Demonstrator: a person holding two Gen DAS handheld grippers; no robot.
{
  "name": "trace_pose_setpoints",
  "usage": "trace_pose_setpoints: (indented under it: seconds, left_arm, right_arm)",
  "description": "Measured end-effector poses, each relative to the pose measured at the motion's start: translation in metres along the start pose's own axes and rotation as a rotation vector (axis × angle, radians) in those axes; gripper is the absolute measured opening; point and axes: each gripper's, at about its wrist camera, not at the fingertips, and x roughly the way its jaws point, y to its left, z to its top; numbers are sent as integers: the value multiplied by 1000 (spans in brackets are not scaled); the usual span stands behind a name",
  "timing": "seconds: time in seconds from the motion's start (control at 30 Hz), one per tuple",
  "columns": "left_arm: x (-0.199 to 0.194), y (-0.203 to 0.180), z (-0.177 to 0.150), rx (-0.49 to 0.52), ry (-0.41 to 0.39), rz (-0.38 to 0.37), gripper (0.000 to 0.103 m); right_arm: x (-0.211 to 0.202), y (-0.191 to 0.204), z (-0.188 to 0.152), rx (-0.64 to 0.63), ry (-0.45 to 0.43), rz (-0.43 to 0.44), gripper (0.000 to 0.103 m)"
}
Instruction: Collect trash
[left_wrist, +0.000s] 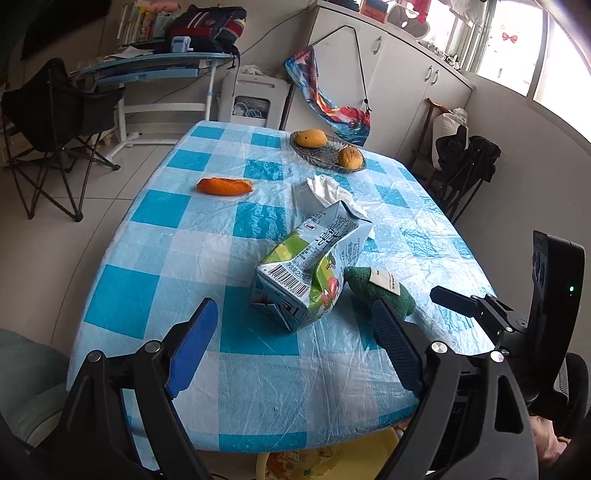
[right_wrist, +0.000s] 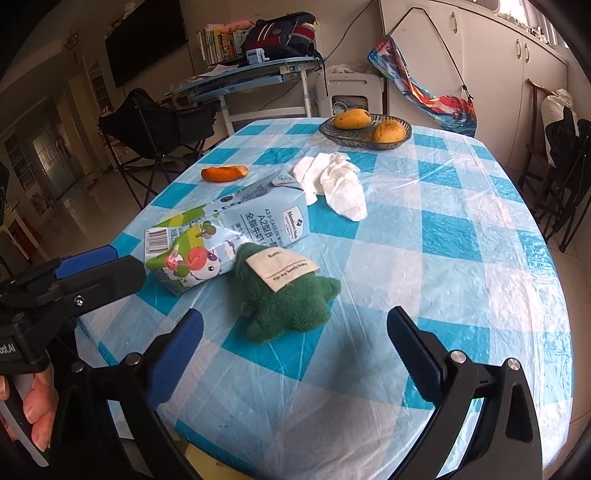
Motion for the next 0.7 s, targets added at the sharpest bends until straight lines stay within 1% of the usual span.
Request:
trace_pose_setpoints:
  seconds: [0.1, 0.17, 0.33, 0.43, 0.57, 0.7]
  left_arm:
    - [5, -2, 3, 5, 2, -1, 83]
    - [10, -4, 5, 10, 6, 2, 83]
    - [19, -5, 8, 9, 12, 16, 84]
    - [25, -4, 11, 4, 13, 42, 84]
    - [38, -2, 15, 0, 18, 87, 84]
    - [54, -5, 16, 34, 37, 126, 84]
  right_arm:
    - [4, -2, 3, 7, 3, -4, 95]
    - [7, -8, 4, 35, 10, -13, 95]
    - [7, -33, 4, 124, 13, -80, 95]
    - [5, -42, 4, 156, 3, -105, 95]
    - [5, -43, 3, 151, -2, -104, 95]
    - [8, -40, 4, 131, -4, -88, 95]
